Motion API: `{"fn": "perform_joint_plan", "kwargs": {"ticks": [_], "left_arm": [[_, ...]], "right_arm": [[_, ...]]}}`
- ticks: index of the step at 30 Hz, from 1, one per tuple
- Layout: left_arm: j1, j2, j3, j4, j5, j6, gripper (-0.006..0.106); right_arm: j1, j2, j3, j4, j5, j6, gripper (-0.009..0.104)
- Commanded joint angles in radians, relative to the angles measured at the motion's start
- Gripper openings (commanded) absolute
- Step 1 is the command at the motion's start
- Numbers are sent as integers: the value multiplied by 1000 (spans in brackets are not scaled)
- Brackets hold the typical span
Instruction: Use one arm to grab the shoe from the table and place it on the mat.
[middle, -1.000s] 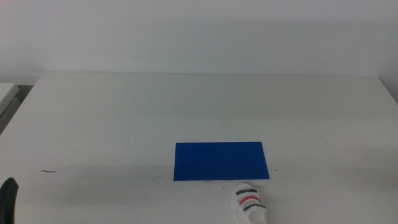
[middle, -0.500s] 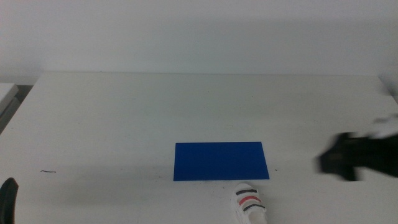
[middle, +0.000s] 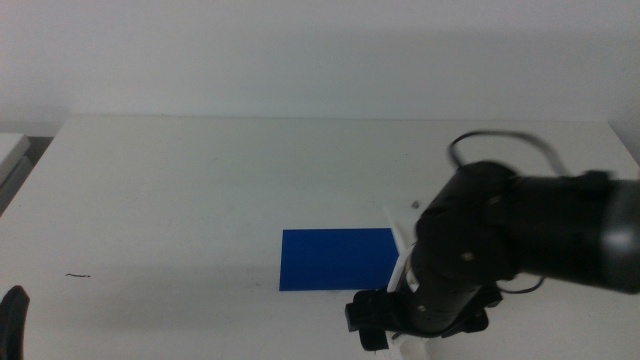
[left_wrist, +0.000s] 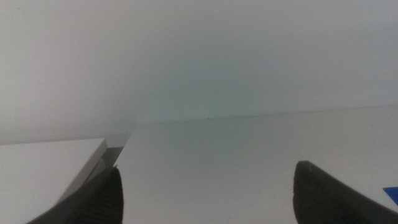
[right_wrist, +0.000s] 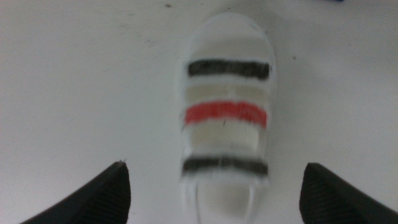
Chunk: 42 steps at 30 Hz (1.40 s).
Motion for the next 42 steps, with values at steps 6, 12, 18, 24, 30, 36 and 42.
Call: {"fn": "perform_joint_plan", "kwargs": {"ticks": [6,12,18,24,30,36,42], "left_arm": [[0,5,0,-4,-13,-1,94],[0,5,0,-4,-13,-1,94],[0,5,0,-4,-13,-1,94],[0,5,0,-4,-13,-1,94],[0,5,0,-4,-13,-1,94],[0,5,0,-4,-13,-1,94],[0,5,0,-4,-13,-1,94]], "right_arm": [[4,97,-11,-76,-45,29,77],[4,135,-11,-66,-80,29,62],[4,124,-16,-64,-1,29,22],[20,78,-199,-86,212,-57,11],[-106,181,-442,-64,283,-179,11],[-162,362,-663,-63,313,-213,11],[-162,458,-764,24,310,-369,11]]}}
